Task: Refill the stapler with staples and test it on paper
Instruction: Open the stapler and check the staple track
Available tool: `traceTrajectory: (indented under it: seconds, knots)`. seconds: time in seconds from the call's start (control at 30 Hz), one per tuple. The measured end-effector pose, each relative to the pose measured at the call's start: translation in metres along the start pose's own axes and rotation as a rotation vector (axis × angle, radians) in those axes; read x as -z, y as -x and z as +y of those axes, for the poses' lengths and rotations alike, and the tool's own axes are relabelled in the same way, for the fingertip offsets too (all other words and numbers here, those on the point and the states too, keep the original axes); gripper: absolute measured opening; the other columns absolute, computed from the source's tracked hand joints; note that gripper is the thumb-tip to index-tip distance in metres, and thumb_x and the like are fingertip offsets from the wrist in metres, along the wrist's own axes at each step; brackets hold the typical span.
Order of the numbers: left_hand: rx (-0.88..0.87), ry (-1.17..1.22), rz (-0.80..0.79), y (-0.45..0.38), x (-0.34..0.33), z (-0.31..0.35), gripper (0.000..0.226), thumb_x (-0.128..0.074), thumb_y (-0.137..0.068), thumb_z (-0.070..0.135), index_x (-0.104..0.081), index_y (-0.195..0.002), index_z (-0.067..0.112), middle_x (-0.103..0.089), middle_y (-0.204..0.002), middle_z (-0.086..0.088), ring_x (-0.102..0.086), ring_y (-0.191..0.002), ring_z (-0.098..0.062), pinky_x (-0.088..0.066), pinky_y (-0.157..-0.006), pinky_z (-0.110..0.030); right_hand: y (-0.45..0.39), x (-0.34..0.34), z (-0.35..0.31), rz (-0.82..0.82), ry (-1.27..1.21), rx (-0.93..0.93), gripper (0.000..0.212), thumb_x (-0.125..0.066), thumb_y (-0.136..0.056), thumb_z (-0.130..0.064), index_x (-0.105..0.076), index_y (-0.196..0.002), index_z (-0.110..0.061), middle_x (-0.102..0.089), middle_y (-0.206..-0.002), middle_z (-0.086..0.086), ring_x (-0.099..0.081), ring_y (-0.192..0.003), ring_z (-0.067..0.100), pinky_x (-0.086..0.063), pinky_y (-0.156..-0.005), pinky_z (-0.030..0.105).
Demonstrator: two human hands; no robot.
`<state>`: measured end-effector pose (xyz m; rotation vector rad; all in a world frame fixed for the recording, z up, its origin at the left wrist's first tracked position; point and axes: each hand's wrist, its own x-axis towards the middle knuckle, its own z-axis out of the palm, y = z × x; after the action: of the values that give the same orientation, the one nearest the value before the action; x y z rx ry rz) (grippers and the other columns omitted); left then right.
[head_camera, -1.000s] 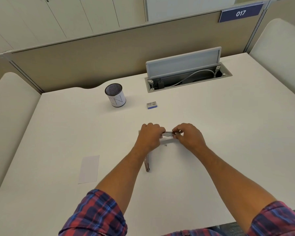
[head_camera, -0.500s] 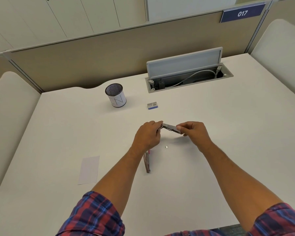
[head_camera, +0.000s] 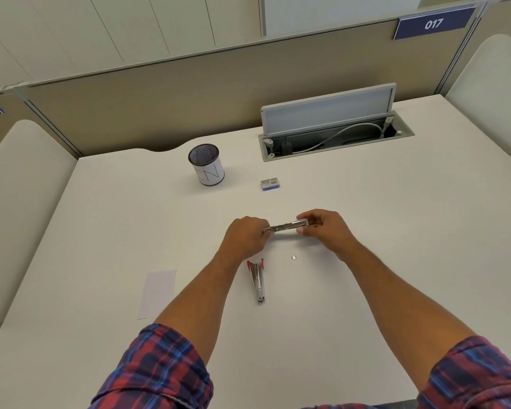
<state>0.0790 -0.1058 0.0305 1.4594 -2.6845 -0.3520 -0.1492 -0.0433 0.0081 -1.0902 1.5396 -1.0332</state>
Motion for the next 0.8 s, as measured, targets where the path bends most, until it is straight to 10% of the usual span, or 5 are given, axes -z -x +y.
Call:
traceTrajectory:
  seconds: [0.13, 0.27, 0.8]
  knots:
    - [0.052, 0.018, -0.036, 0.001, -0.005, -0.017, 0.027, -0.053, -0.099, 0.037, -0.070, -0.099, 0.017, -0.071, -0.092, -0.002, -0.063, -0.089, -0.026, -0.046, -0.071, -0.035, -0.012, -0.013, 0.000, 0.032, 0.380, 0.092, 0.021, -0.079, -0.083, -0.011, -0.078, -0.102, -0.019, -0.069, -0.080, -0.002, -0.059, -0.069, 0.009, -0.044, -0.063, 0.012]
    - [0.055, 0.065, -0.029, 0.000, -0.008, -0.025, 0.029, -0.055, -0.098, 0.040, -0.071, -0.096, 0.017, -0.060, -0.091, -0.003, -0.060, -0.087, -0.025, -0.039, -0.064, -0.032, -0.025, -0.017, 0.000, 0.019, 0.637, 0.193, 0.022, -0.073, -0.087, -0.011, -0.079, -0.107, -0.016, -0.063, -0.088, -0.002, -0.062, -0.088, 0.017, -0.046, -0.079, 0.026]
    - [0.098, -0.018, 0.042, 0.000, -0.021, -0.025, 0.027, -0.066, -0.092, 0.039, -0.074, -0.114, 0.028, -0.059, -0.105, 0.001, -0.055, -0.099, -0.024, -0.033, -0.078, -0.033, -0.028, -0.017, 0.001, -0.062, 0.986, 0.195, 0.022, -0.061, -0.098, -0.022, -0.074, -0.115, -0.015, -0.056, -0.111, 0.001, -0.061, -0.097, 0.025, -0.053, -0.082, 0.040]
